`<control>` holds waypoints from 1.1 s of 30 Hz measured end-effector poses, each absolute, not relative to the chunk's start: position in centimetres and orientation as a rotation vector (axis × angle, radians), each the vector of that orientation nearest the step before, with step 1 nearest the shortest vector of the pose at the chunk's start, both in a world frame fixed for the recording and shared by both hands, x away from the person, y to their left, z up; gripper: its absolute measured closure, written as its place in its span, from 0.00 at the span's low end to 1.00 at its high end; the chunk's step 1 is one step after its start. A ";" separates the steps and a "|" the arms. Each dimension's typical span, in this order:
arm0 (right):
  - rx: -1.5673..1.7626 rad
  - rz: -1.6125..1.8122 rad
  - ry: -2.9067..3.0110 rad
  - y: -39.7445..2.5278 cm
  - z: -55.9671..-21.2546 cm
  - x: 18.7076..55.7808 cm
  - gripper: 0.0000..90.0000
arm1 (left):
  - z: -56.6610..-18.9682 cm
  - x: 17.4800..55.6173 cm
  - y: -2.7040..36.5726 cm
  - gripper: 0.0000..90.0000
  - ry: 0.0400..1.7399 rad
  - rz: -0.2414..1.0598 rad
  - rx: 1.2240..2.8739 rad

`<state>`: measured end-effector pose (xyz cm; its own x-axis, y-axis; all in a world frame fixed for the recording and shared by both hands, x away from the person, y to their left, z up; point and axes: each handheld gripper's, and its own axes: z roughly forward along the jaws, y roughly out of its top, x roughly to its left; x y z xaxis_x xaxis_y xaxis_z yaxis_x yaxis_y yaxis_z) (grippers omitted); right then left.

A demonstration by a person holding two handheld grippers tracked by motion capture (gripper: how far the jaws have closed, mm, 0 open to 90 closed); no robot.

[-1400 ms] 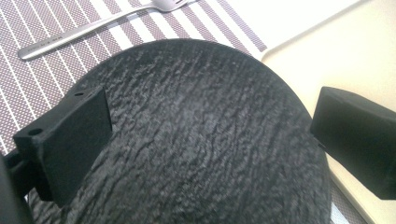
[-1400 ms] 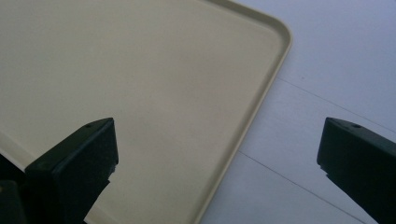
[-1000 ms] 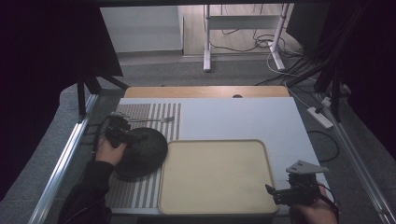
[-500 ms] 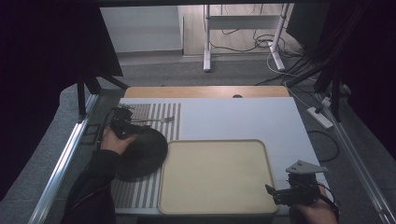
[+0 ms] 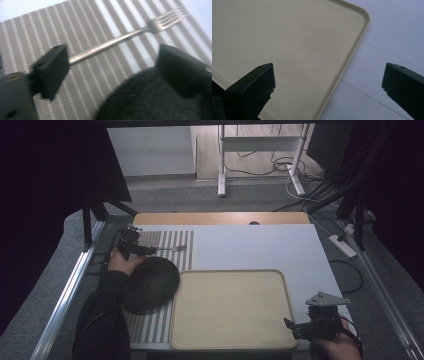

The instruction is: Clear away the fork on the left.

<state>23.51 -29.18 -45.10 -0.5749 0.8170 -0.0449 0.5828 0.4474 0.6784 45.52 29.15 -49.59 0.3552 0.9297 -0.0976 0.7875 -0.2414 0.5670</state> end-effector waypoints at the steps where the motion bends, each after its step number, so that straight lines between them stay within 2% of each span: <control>1: 1.187 0.883 2.338 -29.2 -45.1 23.5 0.00 | -49.6 45.7 29.5 0.27 1.496 0.354 2.082; 2: 1.186 0.881 2.338 -29.1 -45.1 23.5 0.00 | -49.7 45.9 29.7 0.42 1.500 0.352 2.071; 3: 1.185 0.881 2.340 -29.1 -45.1 23.5 0.00 | -49.7 46.2 30.0 0.47 1.502 0.342 2.065; 4: 1.185 0.881 2.340 -29.1 -45.1 23.5 0.00 | -49.7 46.4 30.2 0.47 1.516 0.339 2.058; 7: 1.186 0.881 2.340 -29.1 -45.1 23.5 0.00 | -49.9 47.0 30.7 0.64 1.536 0.353 2.064; 9: 1.187 0.881 2.339 -29.1 -45.1 23.5 0.00 | -50.2 47.3 30.8 0.82 1.546 0.373 2.085; 10: 1.187 0.881 2.339 -29.2 -45.1 23.5 0.00 | -50.3 47.5 30.9 0.97 1.550 0.380 2.097; 15: 1.186 0.878 2.342 -29.1 -45.1 23.5 0.00 | -51.3 48.7 31.1 0.99 1.579 0.354 2.116; 22: 1.187 0.875 2.343 -29.1 -45.1 23.5 0.00 | -52.7 49.8 30.7 0.99 1.645 0.380 2.147; 33: 1.177 0.867 2.348 -29.1 -45.1 23.5 0.00 | -52.2 48.3 30.7 0.99 1.616 0.246 2.207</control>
<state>23.49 -29.06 -45.14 -0.5806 0.8124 -0.0538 0.5825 0.4607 0.6696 48.30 30.65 -52.25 0.3188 0.9437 -0.0882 0.8748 -0.2571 0.4107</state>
